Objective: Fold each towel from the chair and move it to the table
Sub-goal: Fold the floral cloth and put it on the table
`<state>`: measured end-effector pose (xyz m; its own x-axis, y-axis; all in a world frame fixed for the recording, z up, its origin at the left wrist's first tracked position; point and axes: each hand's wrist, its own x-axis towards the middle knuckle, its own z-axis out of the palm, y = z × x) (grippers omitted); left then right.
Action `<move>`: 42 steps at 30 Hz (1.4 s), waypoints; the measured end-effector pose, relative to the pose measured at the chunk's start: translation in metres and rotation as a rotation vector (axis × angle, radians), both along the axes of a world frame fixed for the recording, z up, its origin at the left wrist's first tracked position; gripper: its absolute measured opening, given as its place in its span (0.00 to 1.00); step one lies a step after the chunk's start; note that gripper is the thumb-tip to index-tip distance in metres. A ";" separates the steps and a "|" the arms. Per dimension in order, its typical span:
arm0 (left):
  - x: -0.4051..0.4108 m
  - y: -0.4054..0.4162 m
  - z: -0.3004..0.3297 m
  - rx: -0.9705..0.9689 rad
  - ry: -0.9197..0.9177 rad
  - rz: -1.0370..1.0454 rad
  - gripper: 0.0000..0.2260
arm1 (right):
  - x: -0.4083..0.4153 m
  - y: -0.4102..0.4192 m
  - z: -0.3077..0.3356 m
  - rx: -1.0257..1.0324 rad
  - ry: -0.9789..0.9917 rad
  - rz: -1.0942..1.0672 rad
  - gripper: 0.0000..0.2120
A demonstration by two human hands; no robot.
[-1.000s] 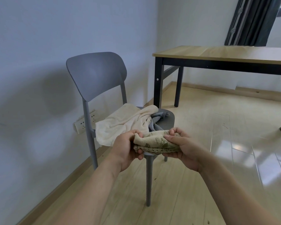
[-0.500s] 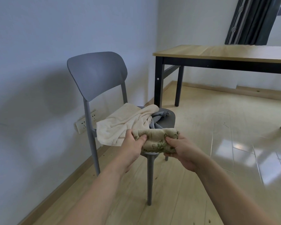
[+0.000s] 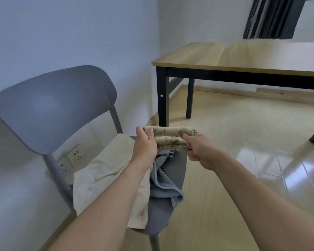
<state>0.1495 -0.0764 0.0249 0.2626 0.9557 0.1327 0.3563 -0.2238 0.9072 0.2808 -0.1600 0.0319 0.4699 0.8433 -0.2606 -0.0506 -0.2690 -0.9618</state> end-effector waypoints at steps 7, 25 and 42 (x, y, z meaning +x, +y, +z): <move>0.067 0.015 0.183 -0.153 -0.047 -0.087 0.08 | 0.064 0.002 0.183 -0.022 0.083 -0.046 0.05; 0.211 -0.107 0.509 -0.239 -0.101 -0.178 0.10 | 0.203 -0.122 0.502 0.008 0.066 -0.291 0.12; 0.483 -0.221 0.522 -0.423 -0.086 -0.400 0.07 | 0.519 -0.232 0.511 -0.141 -0.181 -0.158 0.16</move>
